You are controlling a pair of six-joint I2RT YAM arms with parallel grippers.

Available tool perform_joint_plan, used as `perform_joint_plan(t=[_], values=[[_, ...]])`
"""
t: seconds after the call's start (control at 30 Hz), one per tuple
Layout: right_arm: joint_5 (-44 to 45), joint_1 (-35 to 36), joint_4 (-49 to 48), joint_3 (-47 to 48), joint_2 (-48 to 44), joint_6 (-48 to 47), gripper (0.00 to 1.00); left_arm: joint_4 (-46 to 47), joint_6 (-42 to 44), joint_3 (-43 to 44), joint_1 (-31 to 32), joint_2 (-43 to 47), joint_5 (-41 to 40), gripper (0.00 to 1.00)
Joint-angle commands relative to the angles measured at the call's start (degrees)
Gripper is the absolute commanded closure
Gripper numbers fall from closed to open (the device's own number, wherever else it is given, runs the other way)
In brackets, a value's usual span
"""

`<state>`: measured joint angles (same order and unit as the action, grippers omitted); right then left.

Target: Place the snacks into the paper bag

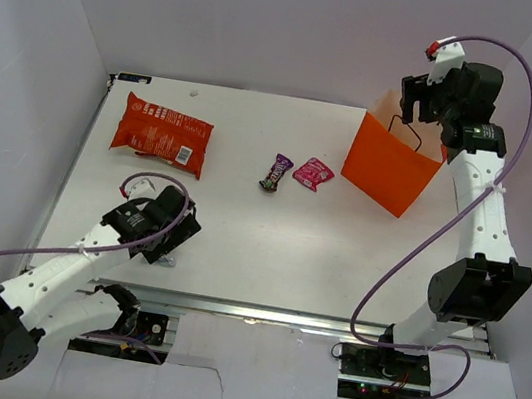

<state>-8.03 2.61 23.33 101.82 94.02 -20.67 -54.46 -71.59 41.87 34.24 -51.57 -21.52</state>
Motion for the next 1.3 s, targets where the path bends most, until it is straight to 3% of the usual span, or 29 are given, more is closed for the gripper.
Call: perform_joint_plan(t=[0.0, 0.1, 0.23, 0.33, 0.53, 0.83, 0.93, 0.97, 1.07, 1.17, 1.27], values=[[-2.4, -0.8, 0.5, 5.1, -3.8, 1.3, 0.15, -6.3, -8.6, 4.8, -0.3, -4.3, -4.1, 0.02], [-5.7, -1.1, 1.5, 4.3, -7.1, 1.7, 0.14, -9.8, -8.7, 7.8, -2.1, -11.1, -4.5, 0.02], [-12.3, -1.8, 2.5, 0.0, -12.8, 0.8, 0.01, -6.6, -3.7, 7.3, -8.9, -17.0, -0.6, 0.02], [-16.4, -1.9, 2.5, -5.0, -16.4, 0.9, 0.08, -0.9, 5.3, 5.9, -14.5, -22.1, 4.3, 0.05], [-24.3, -1.9, 2.6, -12.9, -21.1, -0.1, 0.1, 1.5, 16.6, 8.8, -15.3, -31.0, 5.5, 0.14], [-33.4, -1.9, 2.6, -16.7, -23.7, 0.9, 0.1, 4.4, 19.3, 5.0, -15.3, -35.6, 6.2, 0.28], [-38.3, -1.9, 2.6, -16.9, -24.1, 1.7, 0.1, 5.7, 19.6, 3.4, -15.3, -36.3, 6.7, 0.46], [-42.6, -1.9, 2.7, -16.9, -24.3, 1.8, 0.1, 6.4, 19.6, 3.2, -15.3, -36.2, 6.8, 0.58], [-52.3, -1.9, 1.3, -17.8, -26.1, 1.1, 0.09, 7.5, 19.5, 2.8, -15.3, -34.6, 7.6, 0.78], [-58.3, 0.4, 1.1, -18.3, -27.0, 1.4, 0.09, 8.8, 20.9, 3.6, -15.3, -30.8, 9.1, 0.86], [-58.6, 5.3, 3.7, -19.5, -26.4, -1.9, 0.09, 11.7, 23.7, 4.9, -15.3, -26.1, 13.0, 0.92]])
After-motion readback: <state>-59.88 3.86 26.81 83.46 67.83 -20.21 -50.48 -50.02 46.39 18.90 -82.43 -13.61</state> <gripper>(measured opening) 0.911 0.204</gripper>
